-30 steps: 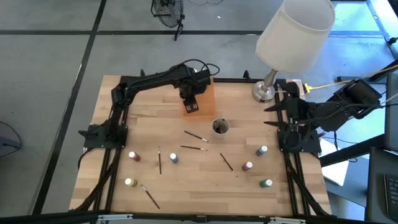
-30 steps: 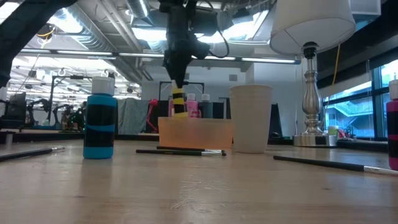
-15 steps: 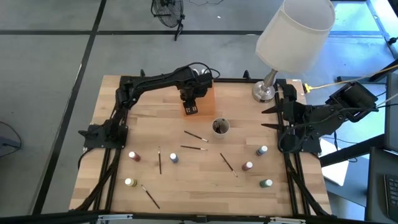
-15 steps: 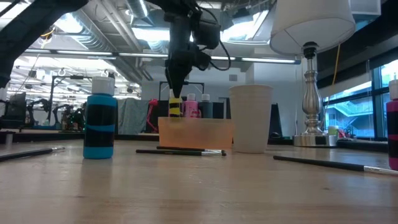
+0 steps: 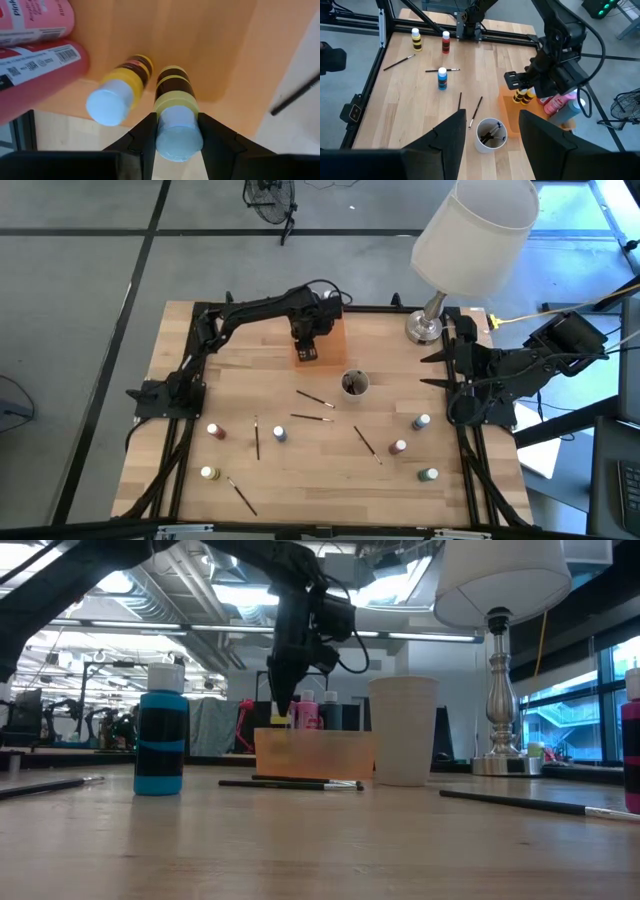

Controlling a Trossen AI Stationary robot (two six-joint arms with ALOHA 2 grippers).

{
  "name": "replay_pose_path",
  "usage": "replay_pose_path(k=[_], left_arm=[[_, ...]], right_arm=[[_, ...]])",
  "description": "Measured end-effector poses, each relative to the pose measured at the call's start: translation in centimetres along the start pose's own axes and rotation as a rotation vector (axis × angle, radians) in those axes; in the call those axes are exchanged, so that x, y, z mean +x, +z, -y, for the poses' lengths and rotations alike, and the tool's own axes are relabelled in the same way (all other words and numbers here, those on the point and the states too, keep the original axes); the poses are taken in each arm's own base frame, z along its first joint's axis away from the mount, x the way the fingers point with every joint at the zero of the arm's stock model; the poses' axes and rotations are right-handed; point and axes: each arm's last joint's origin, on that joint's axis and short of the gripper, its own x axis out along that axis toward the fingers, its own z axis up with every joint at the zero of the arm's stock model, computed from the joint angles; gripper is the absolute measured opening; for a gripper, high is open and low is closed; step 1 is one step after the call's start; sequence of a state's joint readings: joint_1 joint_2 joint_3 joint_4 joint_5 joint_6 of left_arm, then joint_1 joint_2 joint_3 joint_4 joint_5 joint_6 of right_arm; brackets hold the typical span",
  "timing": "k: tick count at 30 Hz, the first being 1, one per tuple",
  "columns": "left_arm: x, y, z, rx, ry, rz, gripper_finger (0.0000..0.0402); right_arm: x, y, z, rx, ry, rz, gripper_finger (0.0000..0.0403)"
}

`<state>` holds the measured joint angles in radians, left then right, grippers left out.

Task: Pick & Place Paint Supplies
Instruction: Put the light yellow paint bottle into the orange bin

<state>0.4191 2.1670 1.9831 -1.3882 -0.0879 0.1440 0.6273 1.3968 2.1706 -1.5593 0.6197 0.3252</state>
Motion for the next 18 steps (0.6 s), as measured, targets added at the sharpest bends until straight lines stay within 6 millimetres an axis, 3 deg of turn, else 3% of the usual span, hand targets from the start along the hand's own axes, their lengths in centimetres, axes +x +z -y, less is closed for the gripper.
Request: replay_pose_path(k=[18], left_arm=[[0.2, 0.0, -1.7, 0.003, -0.021, 0.026, 0.0118]], right_arm=[[0.3, 0.1, 0.5, 0.016, -0.035, -0.006, 0.0187]])
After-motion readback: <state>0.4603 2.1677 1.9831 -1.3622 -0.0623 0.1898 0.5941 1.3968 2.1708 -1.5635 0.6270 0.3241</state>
